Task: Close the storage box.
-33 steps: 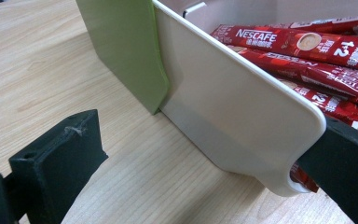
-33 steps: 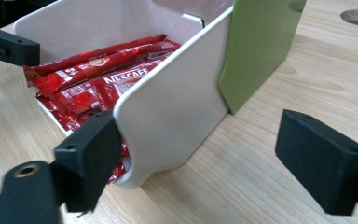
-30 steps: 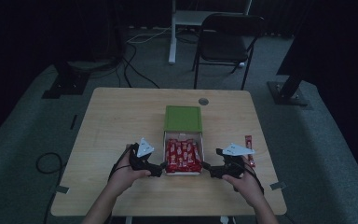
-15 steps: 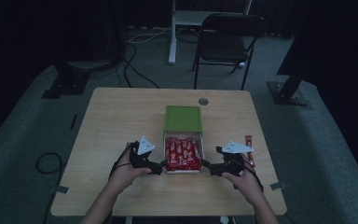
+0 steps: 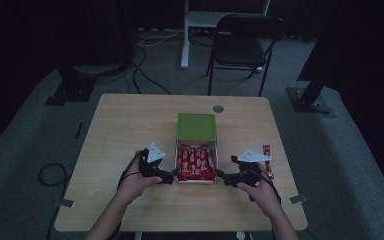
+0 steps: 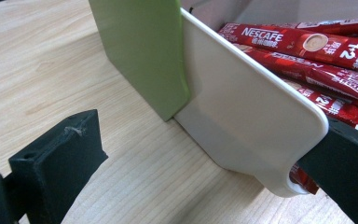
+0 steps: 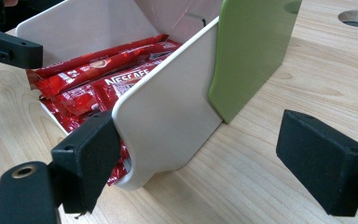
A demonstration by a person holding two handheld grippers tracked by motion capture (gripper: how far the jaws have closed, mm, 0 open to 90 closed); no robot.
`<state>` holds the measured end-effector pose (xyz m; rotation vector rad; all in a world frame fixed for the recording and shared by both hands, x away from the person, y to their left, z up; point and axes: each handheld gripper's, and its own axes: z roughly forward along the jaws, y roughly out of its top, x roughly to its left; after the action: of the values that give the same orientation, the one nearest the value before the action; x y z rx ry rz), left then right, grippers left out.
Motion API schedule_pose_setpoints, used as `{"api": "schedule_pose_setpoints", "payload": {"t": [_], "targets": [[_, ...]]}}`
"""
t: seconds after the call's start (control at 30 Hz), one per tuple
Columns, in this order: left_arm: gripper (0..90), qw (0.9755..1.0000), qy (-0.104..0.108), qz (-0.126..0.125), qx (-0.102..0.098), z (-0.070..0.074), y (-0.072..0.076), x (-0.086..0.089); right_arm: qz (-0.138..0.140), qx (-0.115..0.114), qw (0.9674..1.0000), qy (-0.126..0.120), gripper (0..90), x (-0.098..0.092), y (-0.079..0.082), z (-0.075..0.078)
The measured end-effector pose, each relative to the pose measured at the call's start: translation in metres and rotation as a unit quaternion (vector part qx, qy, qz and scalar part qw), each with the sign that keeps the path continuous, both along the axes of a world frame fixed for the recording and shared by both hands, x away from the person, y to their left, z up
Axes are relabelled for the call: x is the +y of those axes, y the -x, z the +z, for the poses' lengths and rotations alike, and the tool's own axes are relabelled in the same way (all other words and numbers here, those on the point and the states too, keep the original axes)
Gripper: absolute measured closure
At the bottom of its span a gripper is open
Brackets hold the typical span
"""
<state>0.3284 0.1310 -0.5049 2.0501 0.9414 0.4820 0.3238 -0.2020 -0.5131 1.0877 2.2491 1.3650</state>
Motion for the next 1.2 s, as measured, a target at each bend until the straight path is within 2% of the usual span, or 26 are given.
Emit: {"api": "schedule_pose_setpoints", "payload": {"t": [1.2], "targets": [[1.9,0.9999,0.006,0.01,0.002,0.004,-0.014,-0.001,-0.016,0.008,0.9998,-0.012,13.6,0.0,-0.015,0.003]]}}
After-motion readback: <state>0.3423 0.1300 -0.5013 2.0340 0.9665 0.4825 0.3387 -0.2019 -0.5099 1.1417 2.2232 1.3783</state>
